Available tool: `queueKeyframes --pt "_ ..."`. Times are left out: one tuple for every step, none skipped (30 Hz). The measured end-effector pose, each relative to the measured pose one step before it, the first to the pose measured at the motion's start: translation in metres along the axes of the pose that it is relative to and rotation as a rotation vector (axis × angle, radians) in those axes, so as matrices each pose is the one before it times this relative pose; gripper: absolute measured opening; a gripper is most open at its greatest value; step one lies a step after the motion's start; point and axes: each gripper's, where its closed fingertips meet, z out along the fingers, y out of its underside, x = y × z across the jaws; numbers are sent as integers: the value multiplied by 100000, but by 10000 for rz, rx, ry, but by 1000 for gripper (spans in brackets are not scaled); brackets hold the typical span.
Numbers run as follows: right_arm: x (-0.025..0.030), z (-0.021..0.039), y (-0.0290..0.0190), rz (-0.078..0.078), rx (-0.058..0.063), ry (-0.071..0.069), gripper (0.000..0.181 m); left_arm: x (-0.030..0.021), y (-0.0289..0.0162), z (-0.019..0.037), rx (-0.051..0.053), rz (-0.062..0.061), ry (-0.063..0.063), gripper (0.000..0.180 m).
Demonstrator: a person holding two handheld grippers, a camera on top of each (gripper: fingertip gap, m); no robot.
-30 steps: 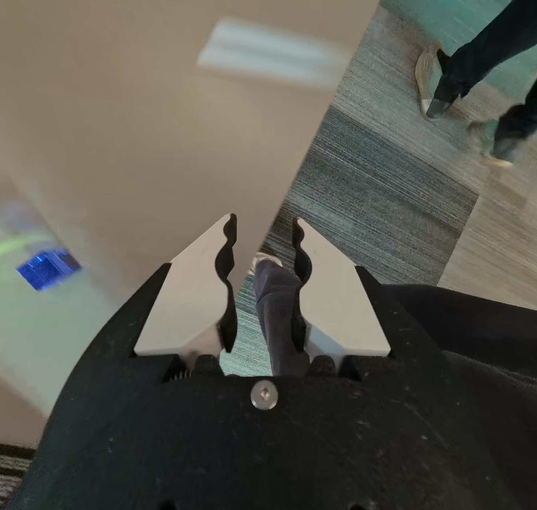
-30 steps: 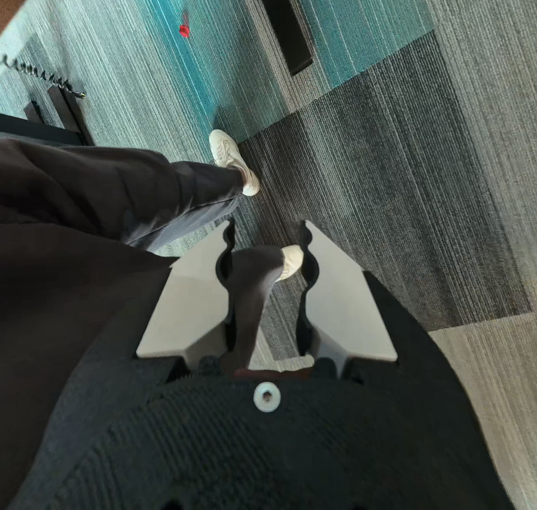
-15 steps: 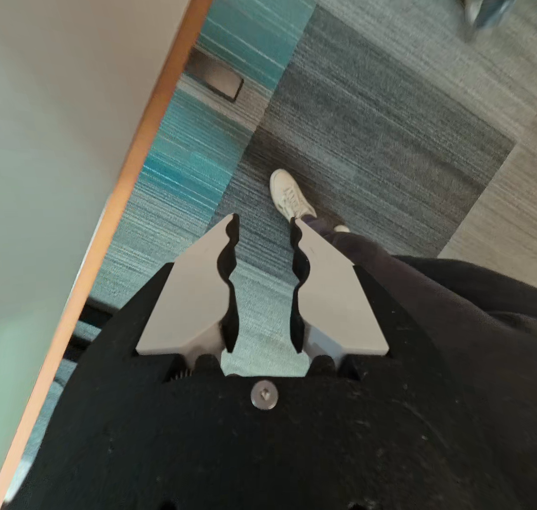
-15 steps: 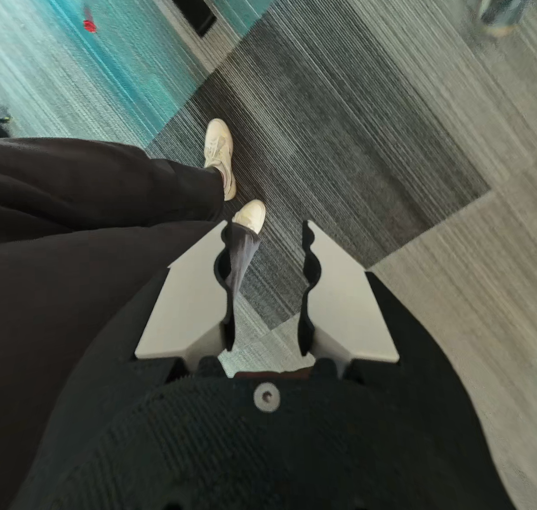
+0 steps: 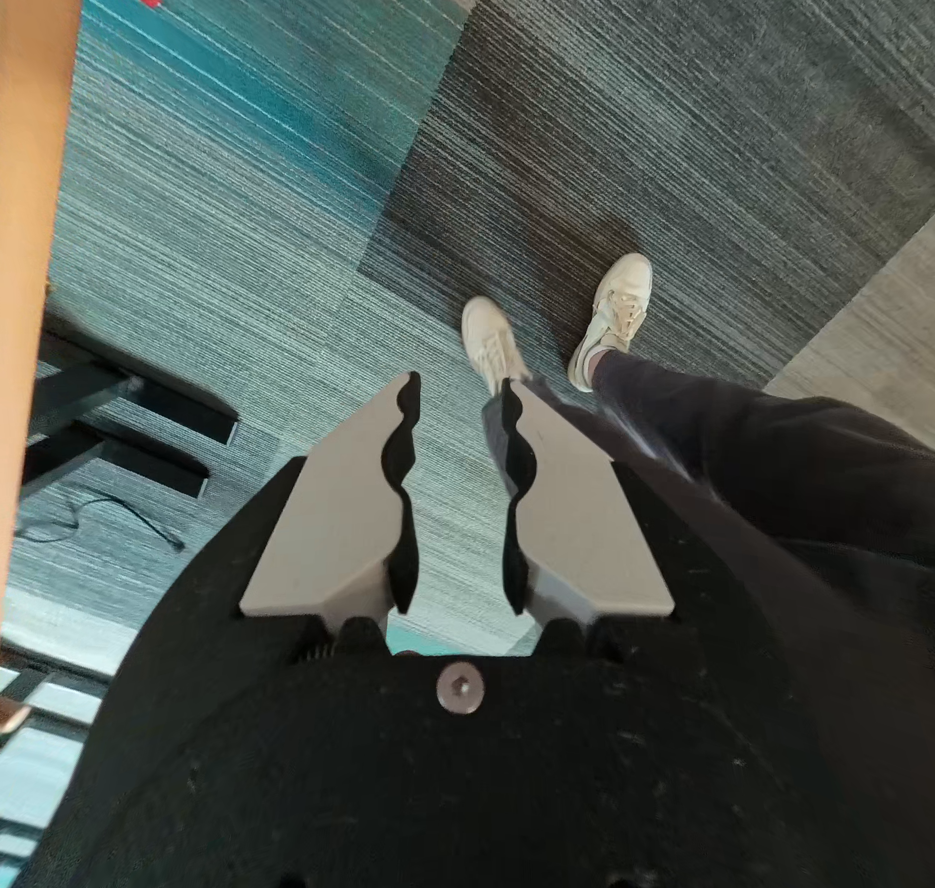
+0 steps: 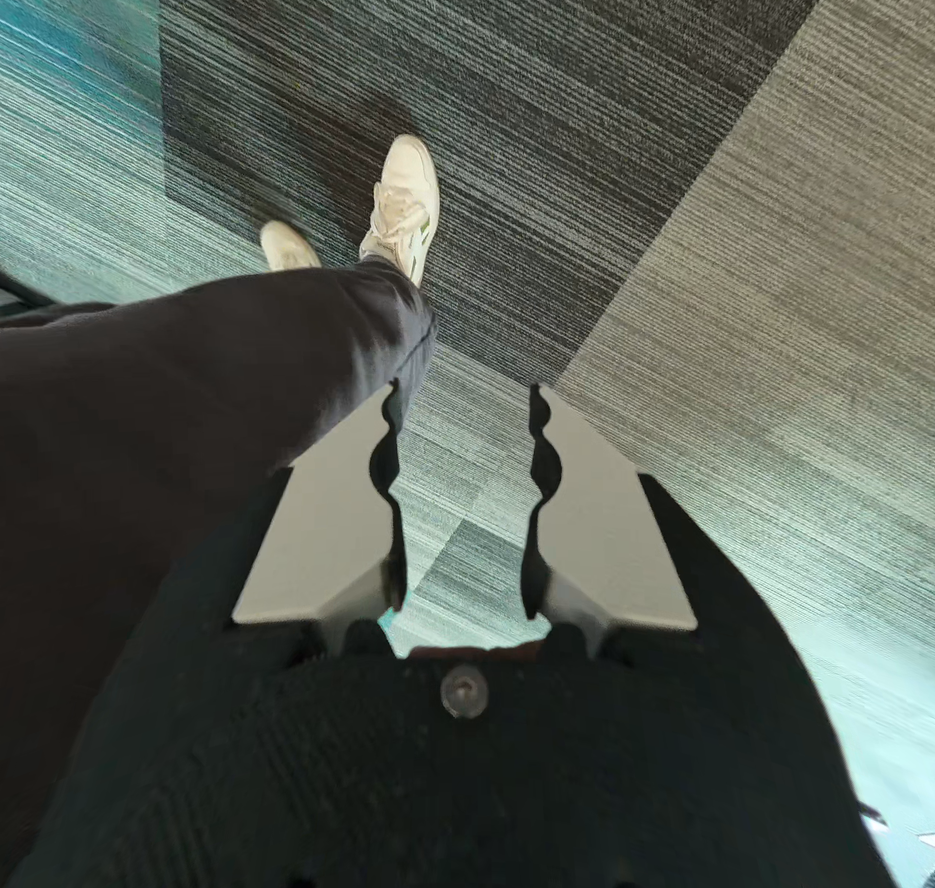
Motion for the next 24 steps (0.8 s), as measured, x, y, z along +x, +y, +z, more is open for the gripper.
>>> queueKeyframes --pt "107 108 192 -108 -88 12 50 42 657 -328 114 -232 60 30" --pt "-120 125 -86 -163 -42 -26 50 -40 680 -413 137 -211 39 30" --pt "-377 141 -370 -212 24 -70 50 -148 753 -469 143 -185 7 30" --pt "-599 141 -624 -268 91 -96 50 -247 866 -502 133 -178 -6 30" --pt "-793 161 -811 -327 132 -112 50 -323 1004 -522 121 -179 -15 30" --pt "-938 166 -935 -376 157 -128 50 -452 1160 -519 103 -189 -33 30" --pt "-1085 191 -1015 -400 182 -153 50 -534 1347 -506 75 -206 -40 30" --pt "-1162 175 -1046 -404 206 -167 49 -634 1551 -465 47 -222 -46 30" --pt "-1158 164 -1047 -397 227 -152 48 -713 1705 -436 31 -236 -49 30" --pt "-1121 105 -1004 -370 256 -117 48 -766 1878 -377 17 -245 -41 30" --pt "-1065 36 -916 -310 285 -93 48 -805 2050 -322 -13 -242 -30 30" --pt "-1043 -53 -752 -233 300 -92 48 -825 2175 -257 -33 -230 -25 30" --pt "-1059 -147 -527 -171 300 -100 47 -829 2259 -198 -27 -210 -11 30" --pt "-1059 -259 -224 -156 279 -100 47 -826 2287 -155 -13 -193 5 29" --pt "-1033 -351 144 -191 236 -82 46 -834 2305 -130 14 -185 8 29" --pt "-968 -455 516 -237 188 -34 46 -817 2297 -107 38 -198 24 29" --pt "-859 -592 880 -230 154 20 45 -747 2336 -110 41 -235 64 30" --pt "-774 -734 1186 -143 146 39 45 -693 2391 -128 31 -262 105 30" --pt "-716 -904 1455 -18 147 41 44 -673 2440 -180 8 -247 123 30" --pt "-600 -1034 1677 89 143 52 43 -706 2503 -239 -26 -193 92 30" --pt "-492 -1117 1881 148 116 48 43 -784 2493 -288 -35 -124 35 30" --pt "-385 -1166 2087 155 51 40 43 -844 2483 -312 -53 -94 -19 30" --pt "-225 -1236 2302 137 -46 60 43 -850 2513 -312 -98 -133 -37 30" --pt "-59 -1275 2488 125 -132 94 43 -792 2556 -304 -163 -231 -20 30"
